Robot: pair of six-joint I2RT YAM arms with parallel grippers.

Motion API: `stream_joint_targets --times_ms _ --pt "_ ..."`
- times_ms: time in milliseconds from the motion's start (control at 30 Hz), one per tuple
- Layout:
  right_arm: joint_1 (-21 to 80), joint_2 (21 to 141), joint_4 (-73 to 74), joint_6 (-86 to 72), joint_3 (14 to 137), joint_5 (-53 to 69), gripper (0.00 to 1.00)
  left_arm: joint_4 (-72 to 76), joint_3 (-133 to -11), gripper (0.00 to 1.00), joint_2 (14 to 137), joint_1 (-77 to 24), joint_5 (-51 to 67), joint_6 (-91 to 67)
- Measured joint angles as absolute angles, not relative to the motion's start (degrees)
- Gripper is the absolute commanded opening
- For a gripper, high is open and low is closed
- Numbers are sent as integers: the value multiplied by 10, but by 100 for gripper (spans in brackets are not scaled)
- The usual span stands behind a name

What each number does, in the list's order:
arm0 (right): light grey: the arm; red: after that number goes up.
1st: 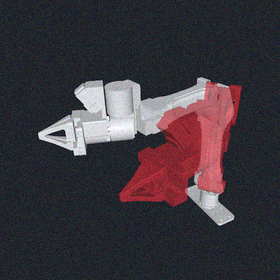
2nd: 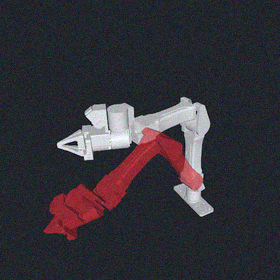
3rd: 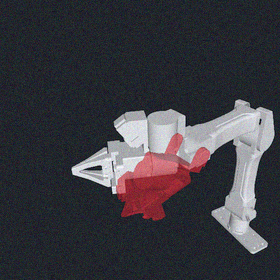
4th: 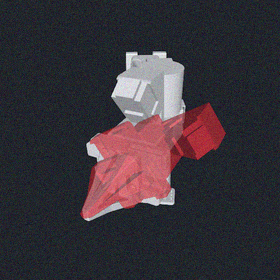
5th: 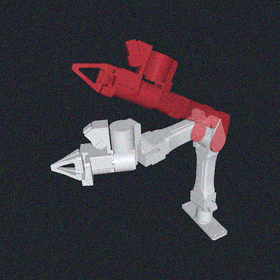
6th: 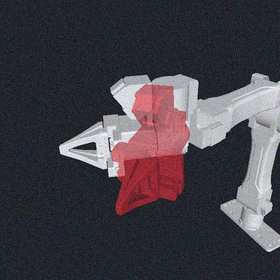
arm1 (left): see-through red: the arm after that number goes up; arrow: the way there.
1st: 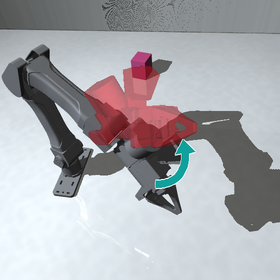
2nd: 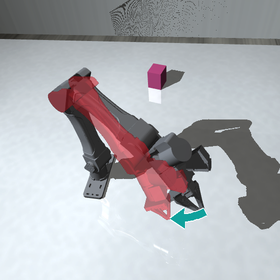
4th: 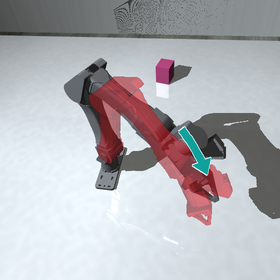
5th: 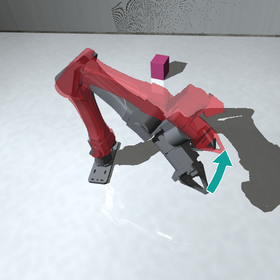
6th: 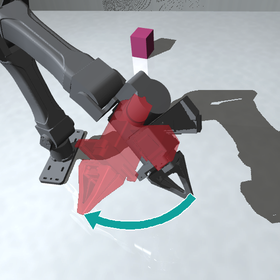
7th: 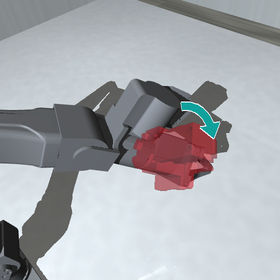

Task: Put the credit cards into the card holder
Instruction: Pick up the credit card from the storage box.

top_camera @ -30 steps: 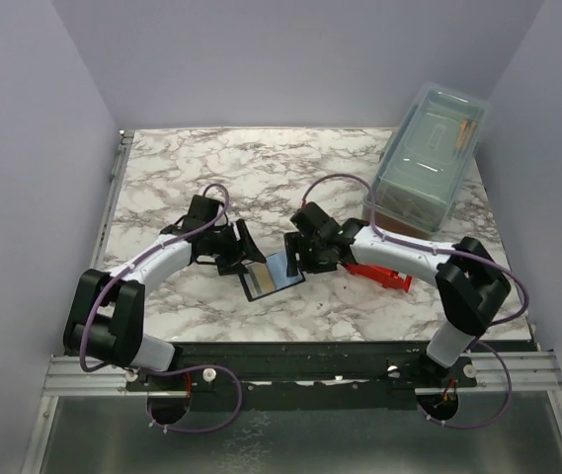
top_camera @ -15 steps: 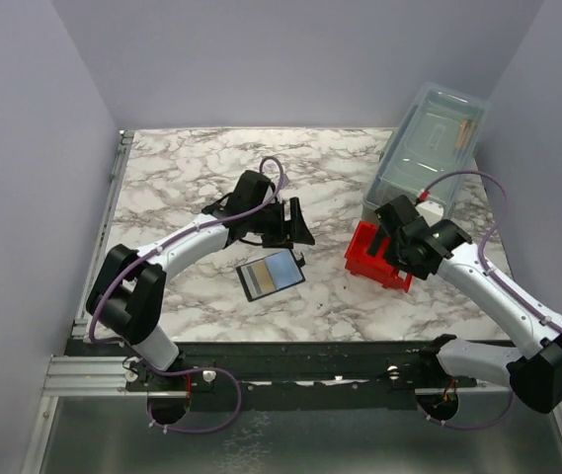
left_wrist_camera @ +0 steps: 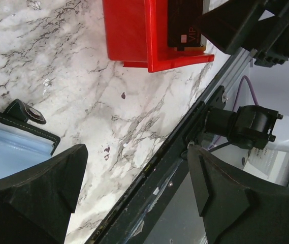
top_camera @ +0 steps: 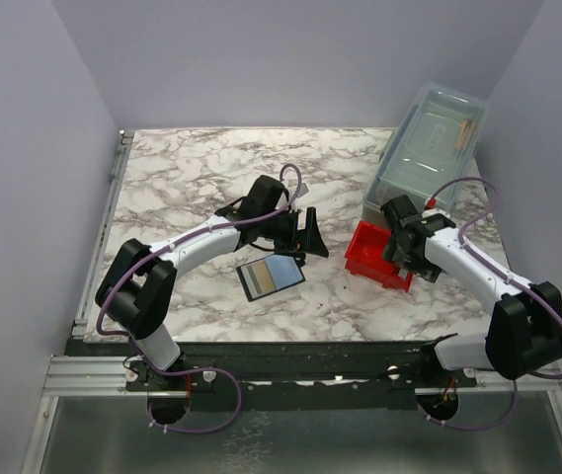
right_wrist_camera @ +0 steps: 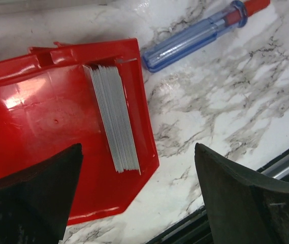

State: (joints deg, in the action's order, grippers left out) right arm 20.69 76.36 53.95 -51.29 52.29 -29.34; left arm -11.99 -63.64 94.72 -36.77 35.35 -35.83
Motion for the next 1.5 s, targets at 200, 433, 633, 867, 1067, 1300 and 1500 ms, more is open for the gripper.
stream_joint_targets --times_ms 200,433,633,867,1067,1300,1500 --pt "203 802 490 -494 511 -298 91 -119 -636 87 947 -368 358 -355" --pt "203 835 481 -500 498 -306 81 -118 -636 87 947 -369 361 -352" --pt "202 835 489 -510 498 -310 74 -118 -636 87 947 -369 362 -352" --pt "199 805 498 -523 498 -310 59 -117 -636 87 947 -369 367 -352" --pt "198 797 507 -526 499 -310 53 -117 -636 87 947 -369 367 -352" --pt "198 797 511 -527 501 -310 38 -116 -635 87 947 -369 369 -352" --pt "198 797 512 -526 503 -310 32 -116 -633 87 947 -369 371 -352"
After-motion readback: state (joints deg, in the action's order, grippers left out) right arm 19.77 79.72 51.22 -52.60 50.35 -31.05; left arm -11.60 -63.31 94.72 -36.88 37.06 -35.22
